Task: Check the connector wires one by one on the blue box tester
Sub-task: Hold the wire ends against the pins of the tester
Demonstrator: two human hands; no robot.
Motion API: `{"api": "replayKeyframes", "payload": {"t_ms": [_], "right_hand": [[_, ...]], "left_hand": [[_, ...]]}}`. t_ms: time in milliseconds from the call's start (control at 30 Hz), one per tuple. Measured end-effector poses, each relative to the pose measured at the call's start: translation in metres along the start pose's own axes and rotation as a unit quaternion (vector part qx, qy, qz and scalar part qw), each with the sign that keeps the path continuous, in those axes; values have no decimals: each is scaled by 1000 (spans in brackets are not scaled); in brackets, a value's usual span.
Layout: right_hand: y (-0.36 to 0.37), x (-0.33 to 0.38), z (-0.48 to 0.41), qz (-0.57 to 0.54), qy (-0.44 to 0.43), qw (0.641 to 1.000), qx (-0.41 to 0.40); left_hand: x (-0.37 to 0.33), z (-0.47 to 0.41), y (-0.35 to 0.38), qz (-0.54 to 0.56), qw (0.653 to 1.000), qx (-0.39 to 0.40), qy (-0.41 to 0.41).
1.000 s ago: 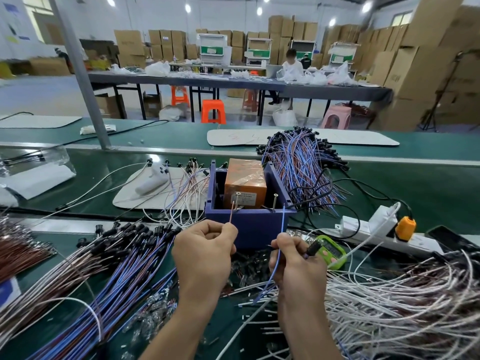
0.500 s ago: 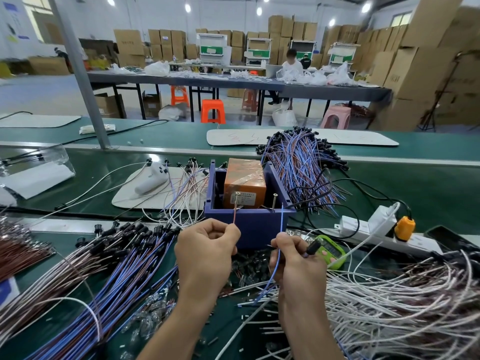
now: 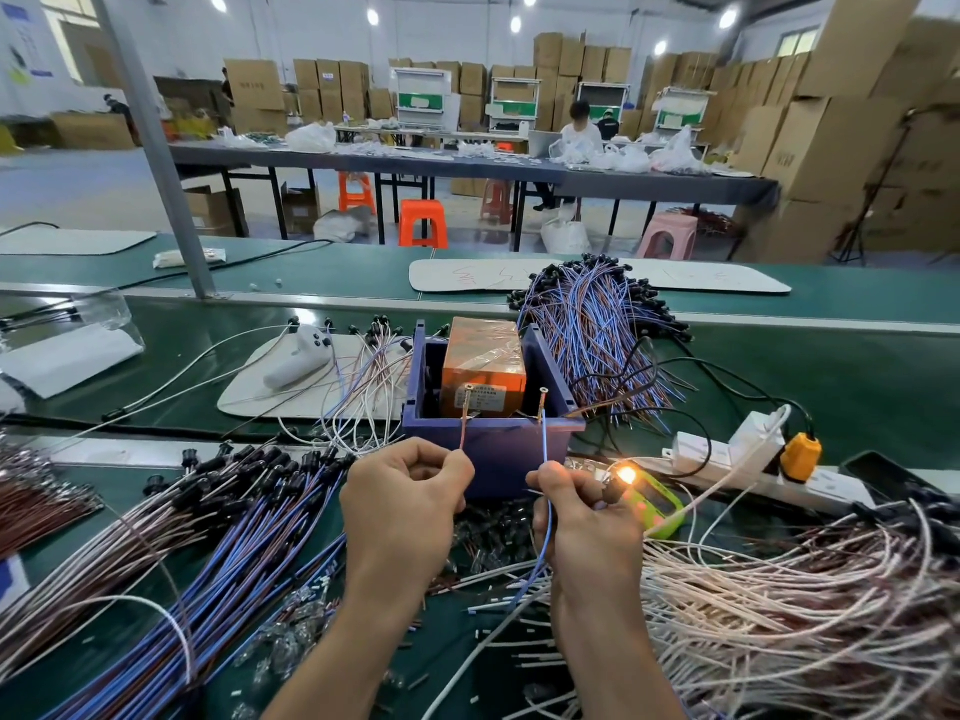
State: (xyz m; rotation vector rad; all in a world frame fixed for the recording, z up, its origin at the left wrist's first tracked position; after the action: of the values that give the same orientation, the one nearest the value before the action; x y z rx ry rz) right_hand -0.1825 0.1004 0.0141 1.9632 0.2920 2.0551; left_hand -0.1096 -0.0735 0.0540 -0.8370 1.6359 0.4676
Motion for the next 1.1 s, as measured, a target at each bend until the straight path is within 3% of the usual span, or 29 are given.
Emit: {"api": "replayKeyframes", "payload": {"t_ms": [233,300,400,533,700,900,1000,1100], "right_hand": [[-11,7,2,-21,-13,999,-38],[-5,10,7,-25,-14,1000,-2],[10,9,17,-32,19,996,82],[16,6,24,-81,87,983,138],[20,12,38,-31,100,974,199],[10,25,64,38,131,963,232],[-18,40,73,-8,150,972,178],[-66,70,73,-168,160,963,134]], "left_hand": [[1,1,-2,17,1000,-3,-8],[-2,5,-1,19,1000,9,1],[-9,19,16,25,994,100,19],[-4,25,25,102,984,143,-28],[6,26,28,211,936,240,-146],[2,30,28,234,882,382,-146],[1,31,32,207,902,347,-154],[7,29,29,210,920,236,-231]]}}
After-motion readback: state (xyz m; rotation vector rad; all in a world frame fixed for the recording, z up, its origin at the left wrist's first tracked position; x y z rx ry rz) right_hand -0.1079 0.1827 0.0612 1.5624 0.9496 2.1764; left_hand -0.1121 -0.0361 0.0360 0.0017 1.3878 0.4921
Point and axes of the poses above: each hand's wrist, its own z-axis away from the middle knuckle, its own y-axis out of the palm, x = y × z, the point moved 7 cm from there along -z, towards the middle knuckle, and after that the axes turned 1 degree about -x, right-handed, at the moved point
